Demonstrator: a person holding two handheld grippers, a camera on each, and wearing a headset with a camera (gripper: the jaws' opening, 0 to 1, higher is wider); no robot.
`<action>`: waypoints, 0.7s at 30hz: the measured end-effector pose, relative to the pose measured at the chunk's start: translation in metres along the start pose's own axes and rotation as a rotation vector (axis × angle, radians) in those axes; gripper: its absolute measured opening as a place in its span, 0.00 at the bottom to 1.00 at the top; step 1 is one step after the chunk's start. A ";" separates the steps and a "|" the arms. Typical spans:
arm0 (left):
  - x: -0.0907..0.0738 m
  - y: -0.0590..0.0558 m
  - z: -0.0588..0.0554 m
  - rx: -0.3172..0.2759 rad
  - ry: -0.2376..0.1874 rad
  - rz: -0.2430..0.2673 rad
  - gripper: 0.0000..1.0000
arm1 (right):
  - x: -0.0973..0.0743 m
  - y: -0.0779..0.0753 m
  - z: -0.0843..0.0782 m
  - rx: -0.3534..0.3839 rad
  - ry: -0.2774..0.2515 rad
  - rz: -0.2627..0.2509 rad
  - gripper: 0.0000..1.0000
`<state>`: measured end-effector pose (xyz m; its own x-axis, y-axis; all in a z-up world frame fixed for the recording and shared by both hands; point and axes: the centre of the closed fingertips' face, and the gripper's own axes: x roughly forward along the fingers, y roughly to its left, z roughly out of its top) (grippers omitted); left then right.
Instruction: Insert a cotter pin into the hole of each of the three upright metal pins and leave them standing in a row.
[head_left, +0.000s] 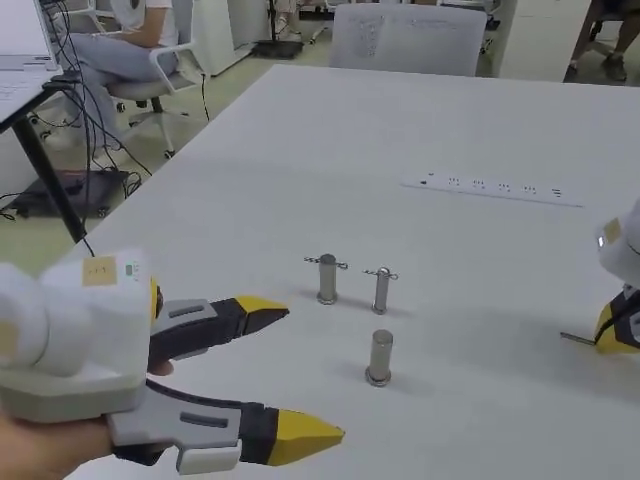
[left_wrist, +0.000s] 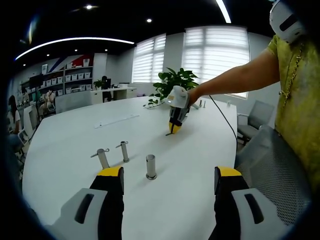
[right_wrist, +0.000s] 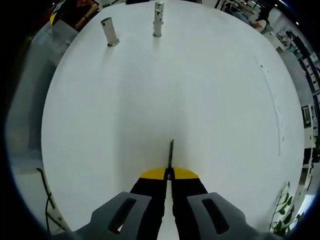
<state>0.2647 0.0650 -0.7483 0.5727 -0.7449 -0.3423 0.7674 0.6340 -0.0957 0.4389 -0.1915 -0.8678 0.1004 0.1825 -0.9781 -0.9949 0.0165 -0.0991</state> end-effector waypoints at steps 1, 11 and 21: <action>0.000 0.000 0.000 0.000 0.000 -0.001 0.73 | 0.000 0.000 0.000 -0.006 0.001 -0.001 0.05; 0.007 -0.003 0.001 0.008 0.006 -0.026 0.72 | -0.002 -0.001 -0.001 0.008 0.013 -0.017 0.02; 0.020 -0.011 0.011 0.035 -0.002 -0.075 0.70 | -0.012 0.019 0.009 0.019 -0.001 0.023 0.02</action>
<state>0.2707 0.0405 -0.7441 0.5139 -0.7905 -0.3333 0.8177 0.5689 -0.0885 0.4184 -0.1849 -0.8565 0.0772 0.1842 -0.9799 -0.9969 0.0306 -0.0728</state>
